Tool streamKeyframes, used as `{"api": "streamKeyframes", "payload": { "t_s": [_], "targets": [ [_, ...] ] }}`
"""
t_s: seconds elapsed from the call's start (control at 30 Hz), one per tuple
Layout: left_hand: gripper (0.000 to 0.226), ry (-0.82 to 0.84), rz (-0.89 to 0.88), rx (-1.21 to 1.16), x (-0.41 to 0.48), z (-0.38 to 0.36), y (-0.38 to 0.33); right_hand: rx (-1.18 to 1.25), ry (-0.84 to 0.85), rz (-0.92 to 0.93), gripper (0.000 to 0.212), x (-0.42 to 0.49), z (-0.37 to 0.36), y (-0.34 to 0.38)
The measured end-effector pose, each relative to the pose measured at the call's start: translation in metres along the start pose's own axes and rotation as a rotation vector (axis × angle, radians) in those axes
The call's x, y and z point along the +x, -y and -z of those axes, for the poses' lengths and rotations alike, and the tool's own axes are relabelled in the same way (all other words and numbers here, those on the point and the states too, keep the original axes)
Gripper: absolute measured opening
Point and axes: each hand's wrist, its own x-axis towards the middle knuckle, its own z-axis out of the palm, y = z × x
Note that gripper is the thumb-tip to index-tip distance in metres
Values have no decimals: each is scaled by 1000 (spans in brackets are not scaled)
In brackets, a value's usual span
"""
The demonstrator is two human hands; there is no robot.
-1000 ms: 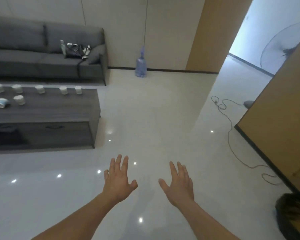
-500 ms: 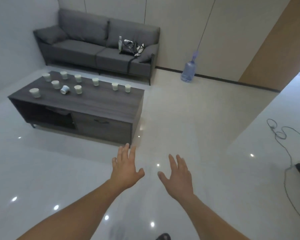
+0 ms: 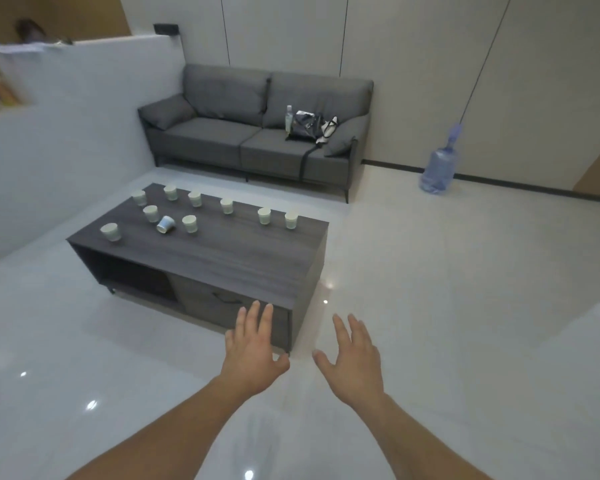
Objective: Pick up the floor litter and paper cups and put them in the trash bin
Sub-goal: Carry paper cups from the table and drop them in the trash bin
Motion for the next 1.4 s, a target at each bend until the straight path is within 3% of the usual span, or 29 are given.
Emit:
{"api": "streamKeyframes", "payload": {
  "t_s": [0.7, 0.87, 1.2, 1.4],
  "targets": [
    [107, 92, 47, -103, 332, -49, -115, -83, 76, -61, 82, 327, 71, -117],
    [105, 105, 86, -114, 395, -61, -133, -90, 163, -63, 83, 397, 73, -138],
    [104, 52, 373, -152, 526, -59, -147, -99, 246, 193, 82, 607, 79, -133],
    [107, -3, 592, -168, 555, -68, -126, -102, 365, 387, 84, 697, 61, -92]
  ]
}}
